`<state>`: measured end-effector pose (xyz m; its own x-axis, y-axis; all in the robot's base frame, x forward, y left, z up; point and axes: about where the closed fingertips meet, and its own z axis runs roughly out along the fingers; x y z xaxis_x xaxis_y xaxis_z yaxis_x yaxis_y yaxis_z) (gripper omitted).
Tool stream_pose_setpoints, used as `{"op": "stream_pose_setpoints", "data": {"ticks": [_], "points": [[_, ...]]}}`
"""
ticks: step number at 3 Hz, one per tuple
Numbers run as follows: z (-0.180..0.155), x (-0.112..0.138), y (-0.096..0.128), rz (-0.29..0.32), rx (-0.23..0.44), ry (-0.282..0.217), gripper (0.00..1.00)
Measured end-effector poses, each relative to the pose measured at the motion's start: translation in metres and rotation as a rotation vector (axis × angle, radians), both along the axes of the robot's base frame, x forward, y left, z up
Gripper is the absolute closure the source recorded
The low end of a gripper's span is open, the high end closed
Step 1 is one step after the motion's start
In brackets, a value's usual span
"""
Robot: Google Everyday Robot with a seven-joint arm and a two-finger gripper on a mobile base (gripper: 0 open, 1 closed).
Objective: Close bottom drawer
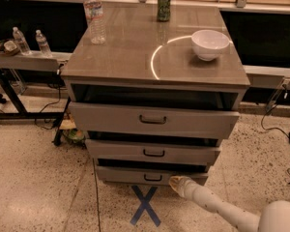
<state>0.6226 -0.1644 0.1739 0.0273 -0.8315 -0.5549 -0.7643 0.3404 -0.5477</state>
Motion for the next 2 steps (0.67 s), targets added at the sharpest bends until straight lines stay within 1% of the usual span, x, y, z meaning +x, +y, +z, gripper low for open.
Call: {"op": "stream_pose_setpoints", "data": {"ticks": [1, 2], "points": [[-0.003, -0.011, -0.045, -0.074, -0.07, 0.049, 1.0], [0.024, -0.029, -0.105, -0.193, -0.143, 0.07, 1.0]]}}
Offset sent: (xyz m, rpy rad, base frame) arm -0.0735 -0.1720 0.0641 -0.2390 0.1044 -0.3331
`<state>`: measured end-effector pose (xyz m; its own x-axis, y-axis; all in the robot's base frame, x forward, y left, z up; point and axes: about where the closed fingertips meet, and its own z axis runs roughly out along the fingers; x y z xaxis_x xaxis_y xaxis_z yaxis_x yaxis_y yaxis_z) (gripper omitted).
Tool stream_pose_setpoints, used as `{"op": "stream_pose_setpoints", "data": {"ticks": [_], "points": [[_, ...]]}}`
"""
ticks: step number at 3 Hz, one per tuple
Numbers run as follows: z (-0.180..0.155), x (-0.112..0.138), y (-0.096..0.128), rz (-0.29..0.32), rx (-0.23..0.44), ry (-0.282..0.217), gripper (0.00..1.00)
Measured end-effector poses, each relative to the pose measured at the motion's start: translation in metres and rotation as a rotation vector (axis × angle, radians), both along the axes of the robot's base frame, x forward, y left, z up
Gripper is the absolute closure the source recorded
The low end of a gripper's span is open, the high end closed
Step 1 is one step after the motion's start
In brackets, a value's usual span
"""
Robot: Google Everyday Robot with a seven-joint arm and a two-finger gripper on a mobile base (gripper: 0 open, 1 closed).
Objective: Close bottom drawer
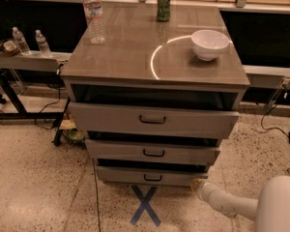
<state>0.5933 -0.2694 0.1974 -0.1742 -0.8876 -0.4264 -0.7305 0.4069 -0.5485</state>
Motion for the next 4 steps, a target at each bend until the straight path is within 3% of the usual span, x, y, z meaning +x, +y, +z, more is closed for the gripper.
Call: {"op": "stream_pose_setpoints", "data": {"ticks": [1, 3, 4], "points": [[0.064, -0.033, -0.044, -0.104, -0.034, -0.032, 1.0], [0.167, -0.068, -0.087, -0.219, -0.13, -0.124, 0.97], [0.161, -0.065, -0.085, -0.214, -0.124, -0.12, 0.67]]}}
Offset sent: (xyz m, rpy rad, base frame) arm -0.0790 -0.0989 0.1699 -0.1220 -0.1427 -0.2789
